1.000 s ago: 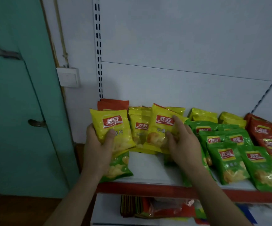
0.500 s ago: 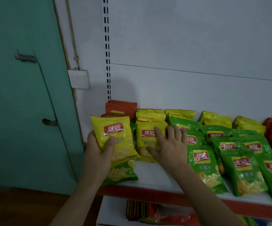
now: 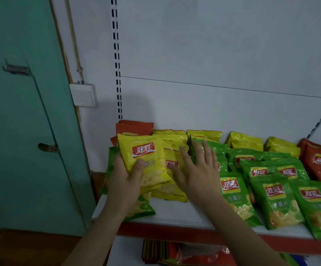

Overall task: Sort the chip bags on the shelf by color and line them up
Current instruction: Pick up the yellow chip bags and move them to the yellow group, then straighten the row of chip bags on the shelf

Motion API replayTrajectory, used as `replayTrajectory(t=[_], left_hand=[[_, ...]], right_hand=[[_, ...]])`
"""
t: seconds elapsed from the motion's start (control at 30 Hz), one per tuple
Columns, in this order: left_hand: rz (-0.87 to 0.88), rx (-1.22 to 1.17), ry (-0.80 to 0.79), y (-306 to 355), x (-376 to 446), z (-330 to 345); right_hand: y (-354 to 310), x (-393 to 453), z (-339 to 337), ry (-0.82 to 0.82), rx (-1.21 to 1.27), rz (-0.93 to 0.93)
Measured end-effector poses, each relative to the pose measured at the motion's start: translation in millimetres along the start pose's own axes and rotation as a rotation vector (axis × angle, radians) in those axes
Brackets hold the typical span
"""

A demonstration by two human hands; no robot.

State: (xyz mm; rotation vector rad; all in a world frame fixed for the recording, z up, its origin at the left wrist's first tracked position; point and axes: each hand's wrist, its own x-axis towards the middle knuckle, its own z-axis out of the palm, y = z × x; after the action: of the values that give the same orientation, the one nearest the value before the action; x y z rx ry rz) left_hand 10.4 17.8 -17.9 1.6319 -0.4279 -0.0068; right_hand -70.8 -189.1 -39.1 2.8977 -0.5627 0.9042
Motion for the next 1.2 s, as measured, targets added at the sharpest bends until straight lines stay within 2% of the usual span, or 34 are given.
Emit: replayTrajectory(t=[0.07,0.17,0.23,0.3,0.37,0.5,0.57,0.67,0.8,0.93,1.1,1.2], left_hand=[[0.001,-0.017,-0.024,3,0,4],[0.000,-0.052,-0.097,7,-1,15],[0.013,-0.044,-0.155,8,-3,25],[0.040,0.027,-0.194,8,-5,32],[0.080,0.129,-0.208,7,-6,33],[0.352,0.640,-0.080,-13,-3,18],[0.462,0.853,-0.046,-25,-1,10],[0.513,1.040,-0.055,-36,-4,1],[0.523,1.173,-0.104,-51,-6,-6],[0.514,1.237,-0.155,-64,-4,-12],[0.526,1.237,-0.169,-68,-2,-15],[0.570,1.177,-0.132,-67,-1,-13]], right_hand=[[2,-2,-12,0.110,0.255,0.031],[-6,-6,-35,-0.025,0.609,0.032],[-16,-11,-39,-0.090,0.655,-0.026],[-18,-15,-34,-0.081,0.636,-0.047],[-12,-18,-30,-0.040,0.570,0.027],[1,-26,-21,-0.001,0.306,0.165],[-4,-33,-13,0.024,0.225,0.130],[-19,-45,1,0.034,0.097,0.092],[-35,-57,9,-0.045,-0.069,0.106],[-38,-65,10,-0.120,-0.115,0.116],[-41,-70,8,-0.174,-0.111,0.145],[-41,-71,1,-0.142,-0.102,0.151]])
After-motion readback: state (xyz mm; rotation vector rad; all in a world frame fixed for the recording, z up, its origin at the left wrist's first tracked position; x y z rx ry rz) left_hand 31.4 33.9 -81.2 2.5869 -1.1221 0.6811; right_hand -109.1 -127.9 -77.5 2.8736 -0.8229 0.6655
